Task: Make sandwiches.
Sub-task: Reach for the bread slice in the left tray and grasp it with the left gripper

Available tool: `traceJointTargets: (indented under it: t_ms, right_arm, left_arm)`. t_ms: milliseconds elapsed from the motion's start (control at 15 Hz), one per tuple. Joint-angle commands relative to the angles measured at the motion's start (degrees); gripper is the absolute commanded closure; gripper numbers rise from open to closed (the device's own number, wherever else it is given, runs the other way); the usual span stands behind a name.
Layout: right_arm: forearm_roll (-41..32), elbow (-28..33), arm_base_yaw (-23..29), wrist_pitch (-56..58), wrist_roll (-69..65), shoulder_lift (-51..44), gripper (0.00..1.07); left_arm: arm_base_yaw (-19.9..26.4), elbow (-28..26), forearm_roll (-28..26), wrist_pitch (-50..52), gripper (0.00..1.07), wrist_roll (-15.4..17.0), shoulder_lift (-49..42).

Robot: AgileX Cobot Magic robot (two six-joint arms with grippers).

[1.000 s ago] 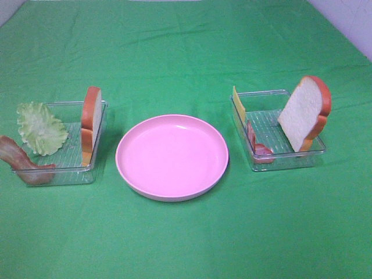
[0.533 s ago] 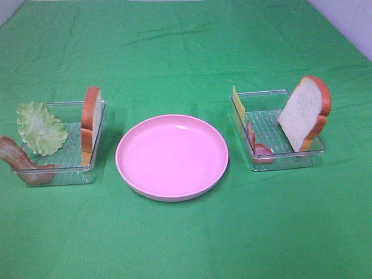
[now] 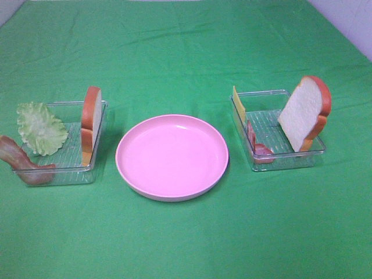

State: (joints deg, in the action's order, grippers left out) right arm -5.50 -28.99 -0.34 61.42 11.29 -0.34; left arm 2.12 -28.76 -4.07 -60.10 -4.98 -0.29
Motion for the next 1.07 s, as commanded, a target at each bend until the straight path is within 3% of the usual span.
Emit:
traceJointTargets:
  t_ms: [67, 333, 533, 600, 867, 1067]
  right_arm:
    - [-0.3, 0.1, -0.3, -0.3, 0.7, -0.8, 0.21]
    - [-0.3, 0.1, -0.3, -0.3, 0.7, -0.8, 0.21]
    - [-0.3, 0.1, -0.3, -0.3, 0.7, -0.8, 0.21]
    - [-0.3, 0.1, -0.3, -0.3, 0.7, -0.8, 0.21]
    - [-0.3, 0.1, -0.3, -0.3, 0.7, -0.8, 0.21]
    - [-0.3, 0.1, -0.3, -0.3, 0.7, -0.8, 0.21]
  left_arm:
    - [-0.5, 0.1, -0.4, 0.6, 0.3, 0.1, -1.0]
    - [-0.5, -2.6, -0.3, 1.7, 0.3, 0.1, 0.9]
    - [-0.5, -9.5, -0.7, 2.0, 0.3, 0.1, 13.0]
    - [-0.5, -9.5, -0.7, 2.0, 0.3, 0.1, 13.0]
    - [-0.5, -18.7, -7.2, 1.4, 0.3, 0.1, 36.0]
    - [-0.5, -28.8, -12.0, -4.7, 0.3, 0.1, 57.1]
